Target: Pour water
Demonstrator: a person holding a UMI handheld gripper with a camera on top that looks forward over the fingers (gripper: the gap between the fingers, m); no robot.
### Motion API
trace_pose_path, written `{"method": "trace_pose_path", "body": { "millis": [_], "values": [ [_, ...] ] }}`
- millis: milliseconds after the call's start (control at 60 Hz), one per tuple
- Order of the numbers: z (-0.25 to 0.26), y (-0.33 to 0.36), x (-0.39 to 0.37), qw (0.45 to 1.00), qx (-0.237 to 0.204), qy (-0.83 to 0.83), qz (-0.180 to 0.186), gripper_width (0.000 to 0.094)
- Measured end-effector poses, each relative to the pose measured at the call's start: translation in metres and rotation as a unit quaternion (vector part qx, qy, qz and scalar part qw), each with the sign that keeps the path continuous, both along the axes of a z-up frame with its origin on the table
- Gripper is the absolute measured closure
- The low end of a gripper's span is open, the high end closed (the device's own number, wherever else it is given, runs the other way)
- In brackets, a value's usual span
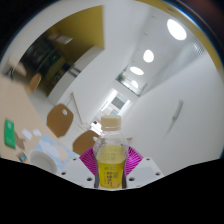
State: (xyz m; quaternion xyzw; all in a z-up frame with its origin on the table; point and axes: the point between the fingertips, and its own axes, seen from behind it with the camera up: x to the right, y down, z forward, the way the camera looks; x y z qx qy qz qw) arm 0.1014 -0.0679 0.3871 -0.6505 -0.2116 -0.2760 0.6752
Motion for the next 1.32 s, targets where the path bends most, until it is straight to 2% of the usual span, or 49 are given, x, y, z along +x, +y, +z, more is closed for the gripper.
{"method": "trace_pose_path", "body": {
  "millis": [67, 83, 100, 183, 333, 383, 500, 583, 600, 633, 667, 717, 733, 767, 1067, 1317],
  "values": [
    [-0.025, -0.018, 0.011, 0.981, -0.013, 0.192, 0.016, 0.0624],
    [-0.043, -0.038, 0.019, 0.971, 0.003, 0.239, 0.019, 0.0624],
    [-0.051, -0.019, 0.013, 0.961, -0.027, 0.273, 0.025, 0.0623],
    [-0.101, -0.033, 0.009, 0.920, -0.063, 0.385, 0.041, 0.0622],
    [-0.154, -0.073, 0.000, 0.921, -0.117, 0.369, 0.040, 0.0618],
    [-0.151, -0.078, -0.004, 0.931, -0.108, 0.344, 0.052, 0.0621],
    [-0.153, -0.089, -0.014, 0.935, -0.115, 0.332, 0.049, 0.0618],
    [-0.142, -0.120, -0.015, 0.931, -0.128, 0.341, 0.042, 0.0498],
    [-0.153, -0.099, -0.016, 0.930, -0.132, 0.341, 0.042, 0.0472],
    [-0.155, -0.105, -0.015, 0.930, -0.144, 0.337, 0.036, 0.0425],
    [-0.157, -0.113, -0.012, 0.931, -0.151, 0.330, 0.031, 0.0305],
    [-0.156, -0.132, -0.010, 0.934, -0.155, 0.321, 0.026, 0.0076],
    [-0.154, -0.143, -0.010, 0.934, -0.156, 0.320, 0.026, 0.0060],
    [-0.151, -0.166, -0.010, 0.933, -0.161, 0.320, 0.024, 0.0089],
    [-0.130, -0.325, -0.044, 0.883, -0.192, 0.422, 0.076, 0.0083],
    [-0.124, -0.390, -0.061, 0.860, -0.192, 0.464, 0.094, 0.0082]
  ]
}}
